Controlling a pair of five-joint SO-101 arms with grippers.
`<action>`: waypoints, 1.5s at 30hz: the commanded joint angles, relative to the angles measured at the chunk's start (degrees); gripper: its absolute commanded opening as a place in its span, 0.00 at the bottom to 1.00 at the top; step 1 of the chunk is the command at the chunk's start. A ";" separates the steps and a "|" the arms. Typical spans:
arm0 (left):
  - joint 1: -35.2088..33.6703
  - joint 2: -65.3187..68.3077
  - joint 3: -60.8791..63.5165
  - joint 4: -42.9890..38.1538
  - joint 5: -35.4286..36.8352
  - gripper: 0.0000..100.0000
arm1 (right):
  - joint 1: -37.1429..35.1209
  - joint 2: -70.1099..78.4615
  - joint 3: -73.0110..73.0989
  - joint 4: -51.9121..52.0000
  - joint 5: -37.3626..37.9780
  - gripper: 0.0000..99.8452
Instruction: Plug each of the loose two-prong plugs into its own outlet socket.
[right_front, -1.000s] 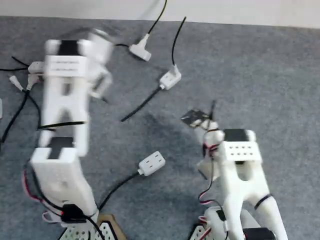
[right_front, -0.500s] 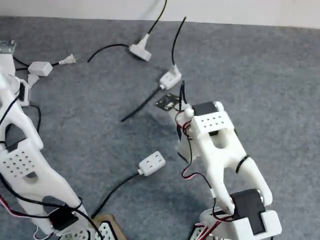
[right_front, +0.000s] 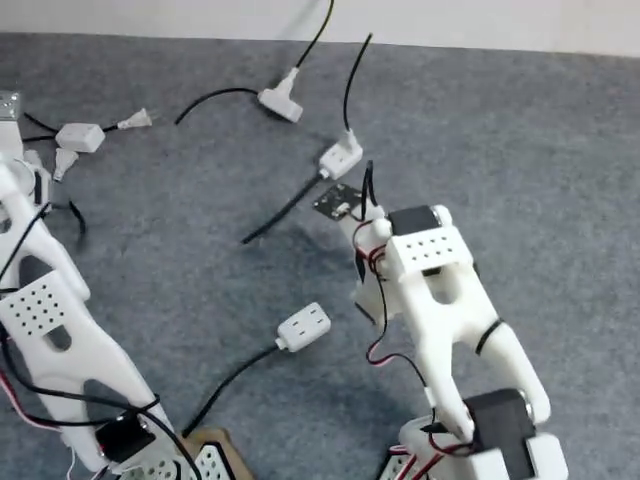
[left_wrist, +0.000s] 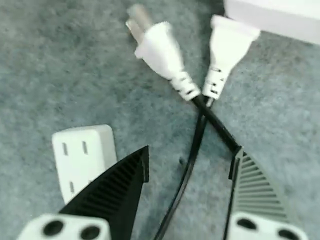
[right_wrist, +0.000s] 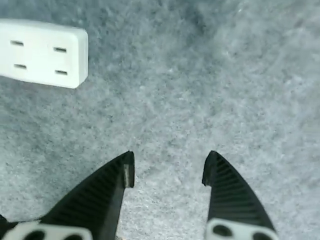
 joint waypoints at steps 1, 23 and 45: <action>0.57 3.03 -7.96 -1.23 -0.44 0.26 | -0.57 -5.58 1.63 0.48 -1.49 0.23; 2.95 10.68 -22.73 -1.93 8.26 0.26 | -3.03 -10.86 7.34 0.48 -1.93 0.23; 2.42 14.37 -22.29 -5.01 8.09 0.04 | -3.12 -10.95 7.25 2.95 -1.93 0.23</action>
